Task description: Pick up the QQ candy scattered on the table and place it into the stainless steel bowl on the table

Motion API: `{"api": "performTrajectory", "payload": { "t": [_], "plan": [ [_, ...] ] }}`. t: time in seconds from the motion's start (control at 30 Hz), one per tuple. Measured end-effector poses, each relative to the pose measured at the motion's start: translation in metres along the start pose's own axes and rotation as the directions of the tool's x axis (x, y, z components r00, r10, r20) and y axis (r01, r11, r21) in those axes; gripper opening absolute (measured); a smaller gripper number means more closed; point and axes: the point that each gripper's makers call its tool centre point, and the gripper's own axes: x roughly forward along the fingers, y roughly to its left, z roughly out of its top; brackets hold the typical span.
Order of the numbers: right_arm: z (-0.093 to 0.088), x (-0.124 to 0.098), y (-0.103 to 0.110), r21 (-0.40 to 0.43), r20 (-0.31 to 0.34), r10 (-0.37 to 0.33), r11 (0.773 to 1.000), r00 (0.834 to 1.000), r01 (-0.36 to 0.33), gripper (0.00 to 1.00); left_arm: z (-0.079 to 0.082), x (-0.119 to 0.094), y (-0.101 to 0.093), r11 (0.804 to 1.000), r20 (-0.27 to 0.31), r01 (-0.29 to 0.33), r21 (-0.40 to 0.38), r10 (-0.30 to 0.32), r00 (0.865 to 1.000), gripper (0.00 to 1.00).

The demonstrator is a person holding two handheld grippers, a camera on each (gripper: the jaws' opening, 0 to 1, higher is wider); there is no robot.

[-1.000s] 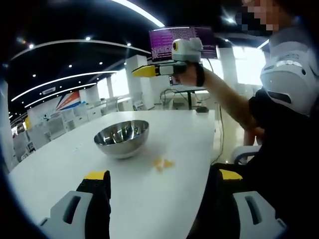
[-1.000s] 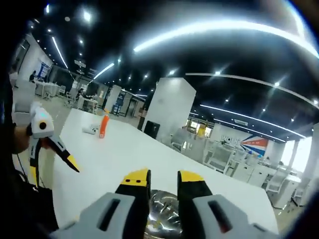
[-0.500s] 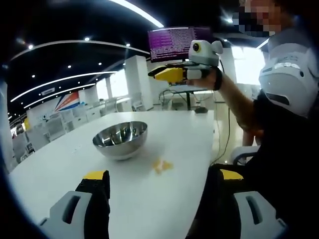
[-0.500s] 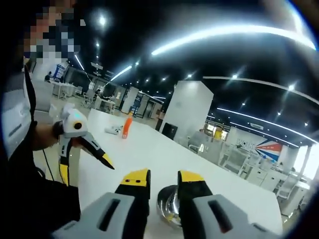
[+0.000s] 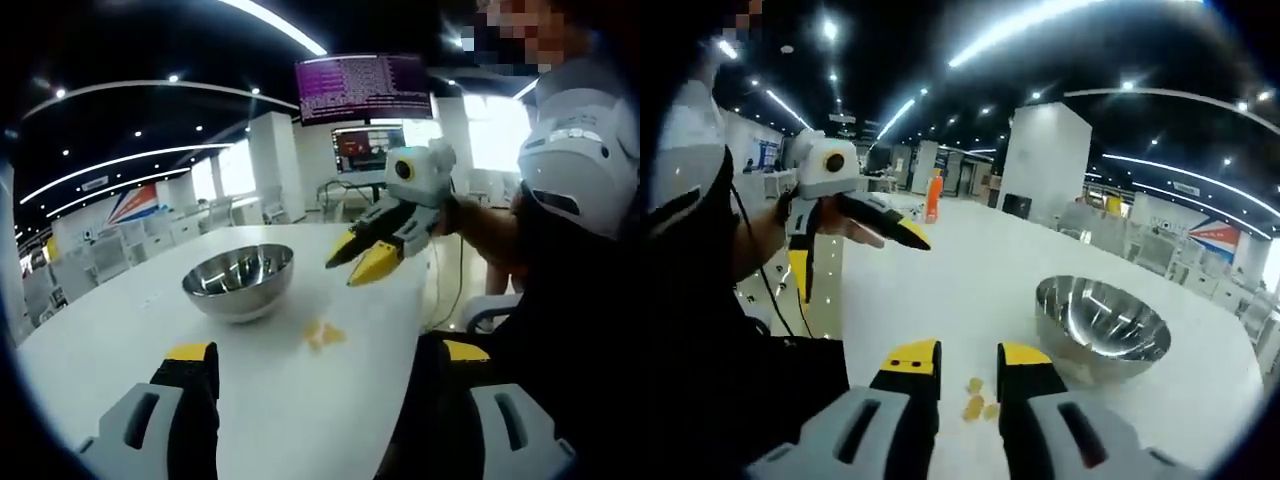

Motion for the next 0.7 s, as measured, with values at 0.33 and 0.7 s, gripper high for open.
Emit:
{"api": "performTrajectory", "payload": {
  "t": [0.33,0.7],
  "plan": [
    [-0.061,0.018,0.003,0.093,-0.092,-0.004,0.996,0.996,0.013,0.20,-0.001,0.003,0.000,1.000,-0.002,0.008,-0.005,-0.008,1.000,0.93],
    [-0.075,0.024,0.000,0.134,-0.116,-0.015,0.990,0.993,0.030,0.20,-0.004,0.005,-0.002,1.000,-0.009,0.010,-0.012,-0.010,1.000,0.95]
  ]
}}
